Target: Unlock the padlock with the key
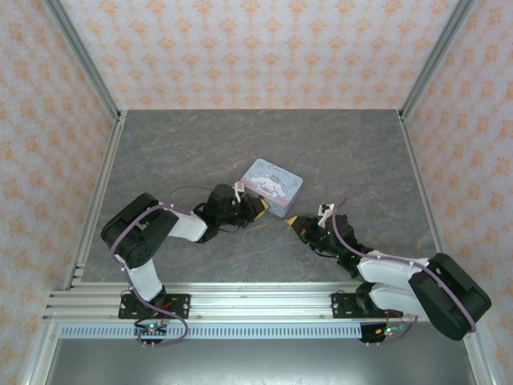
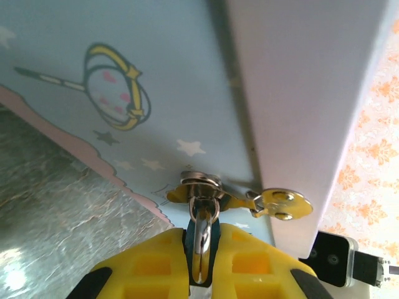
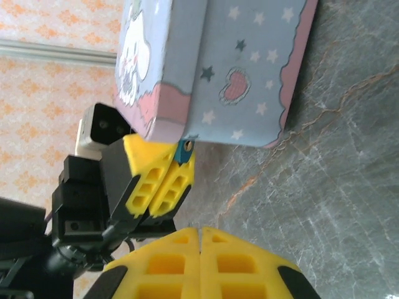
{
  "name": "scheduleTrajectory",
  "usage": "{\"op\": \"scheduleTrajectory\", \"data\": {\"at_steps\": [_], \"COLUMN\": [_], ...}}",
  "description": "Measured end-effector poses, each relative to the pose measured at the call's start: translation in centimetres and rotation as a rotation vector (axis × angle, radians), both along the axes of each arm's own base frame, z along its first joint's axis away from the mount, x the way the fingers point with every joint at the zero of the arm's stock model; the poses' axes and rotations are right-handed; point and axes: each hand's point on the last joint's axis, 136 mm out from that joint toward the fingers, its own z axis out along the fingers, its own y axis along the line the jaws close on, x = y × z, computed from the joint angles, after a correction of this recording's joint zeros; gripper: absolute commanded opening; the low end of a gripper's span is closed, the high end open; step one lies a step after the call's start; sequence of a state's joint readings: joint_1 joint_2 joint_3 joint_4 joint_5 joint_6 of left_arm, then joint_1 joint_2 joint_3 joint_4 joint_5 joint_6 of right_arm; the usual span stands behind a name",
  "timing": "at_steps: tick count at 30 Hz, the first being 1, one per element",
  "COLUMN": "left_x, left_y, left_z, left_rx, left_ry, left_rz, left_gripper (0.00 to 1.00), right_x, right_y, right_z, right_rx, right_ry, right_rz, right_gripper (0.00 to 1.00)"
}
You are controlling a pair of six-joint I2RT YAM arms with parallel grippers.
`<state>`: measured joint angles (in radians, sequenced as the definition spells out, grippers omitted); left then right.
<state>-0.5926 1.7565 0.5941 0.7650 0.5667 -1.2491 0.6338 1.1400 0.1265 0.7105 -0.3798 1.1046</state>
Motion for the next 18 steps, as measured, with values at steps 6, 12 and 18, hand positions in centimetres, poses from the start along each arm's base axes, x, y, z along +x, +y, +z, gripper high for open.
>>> {"op": "scheduleTrajectory", "data": {"at_steps": [6,12,18], "left_x": [0.1,0.2,0.2], "left_y": [0.0,-0.2,-0.2], "left_z": [0.9,2.6,4.7], "left_rx": [-0.036,-0.073,-0.103], "left_ry": [0.004,-0.019,-0.059], "left_rz": [0.018,0.021,0.020], "left_gripper": [0.00,0.00,0.00], "right_x": [1.2,2.2,2.5], "right_y": [1.0,2.3,2.6], "right_z": [-0.3,0.0,0.5], "right_rx": [0.014,0.052,0.082], "right_ry": [0.028,0.030,0.025], "right_rz": [-0.015,-0.016,-0.020], "right_gripper": [0.00,0.00,0.00]}}
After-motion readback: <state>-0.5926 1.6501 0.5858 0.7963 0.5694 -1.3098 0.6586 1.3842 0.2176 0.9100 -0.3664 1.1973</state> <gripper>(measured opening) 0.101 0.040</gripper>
